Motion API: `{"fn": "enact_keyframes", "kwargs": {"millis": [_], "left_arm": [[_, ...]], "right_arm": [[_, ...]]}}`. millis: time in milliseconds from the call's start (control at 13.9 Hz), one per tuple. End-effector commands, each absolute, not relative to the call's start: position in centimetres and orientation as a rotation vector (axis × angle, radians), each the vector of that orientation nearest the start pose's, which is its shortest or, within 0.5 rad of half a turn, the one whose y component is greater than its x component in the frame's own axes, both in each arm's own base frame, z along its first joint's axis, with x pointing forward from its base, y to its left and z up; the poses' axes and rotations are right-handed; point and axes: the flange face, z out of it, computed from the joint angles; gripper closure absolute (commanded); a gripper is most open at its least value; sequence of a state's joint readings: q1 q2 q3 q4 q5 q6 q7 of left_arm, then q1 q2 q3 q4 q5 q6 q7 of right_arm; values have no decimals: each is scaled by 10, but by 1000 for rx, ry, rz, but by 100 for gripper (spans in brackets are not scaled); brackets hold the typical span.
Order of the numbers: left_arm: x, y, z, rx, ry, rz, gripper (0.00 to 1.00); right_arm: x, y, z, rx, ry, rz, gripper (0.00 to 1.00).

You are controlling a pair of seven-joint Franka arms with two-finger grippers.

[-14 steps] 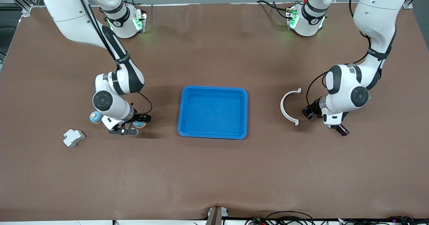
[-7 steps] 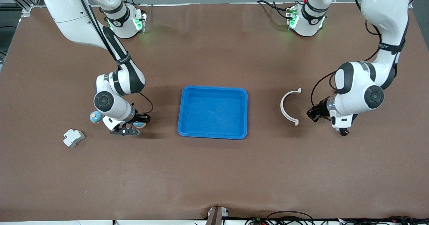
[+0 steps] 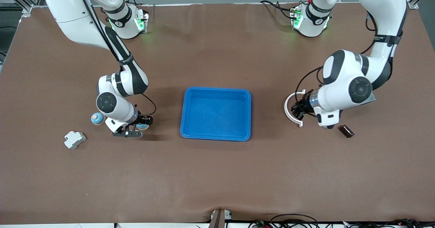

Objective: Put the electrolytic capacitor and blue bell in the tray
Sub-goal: 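Carry the bell and the block over the blue tray with both grippers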

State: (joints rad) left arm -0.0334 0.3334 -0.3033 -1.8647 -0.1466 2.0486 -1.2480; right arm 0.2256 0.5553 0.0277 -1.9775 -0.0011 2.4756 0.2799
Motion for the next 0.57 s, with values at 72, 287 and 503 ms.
{"fn": "enact_keyframes", "kwargs": {"millis": [72, 287, 503], "left_arm": [[562, -255, 338, -2712, -1562, 419, 100], [540, -311, 329, -2703, -1571, 421, 100], [521, -356, 300, -2704, -1574, 420, 100]], "right_arm": [[585, 171, 210, -3153, 22, 161, 87], [590, 178, 234, -3151, 54, 224, 87], [587, 205, 252, -3108, 128, 268, 87]]}}
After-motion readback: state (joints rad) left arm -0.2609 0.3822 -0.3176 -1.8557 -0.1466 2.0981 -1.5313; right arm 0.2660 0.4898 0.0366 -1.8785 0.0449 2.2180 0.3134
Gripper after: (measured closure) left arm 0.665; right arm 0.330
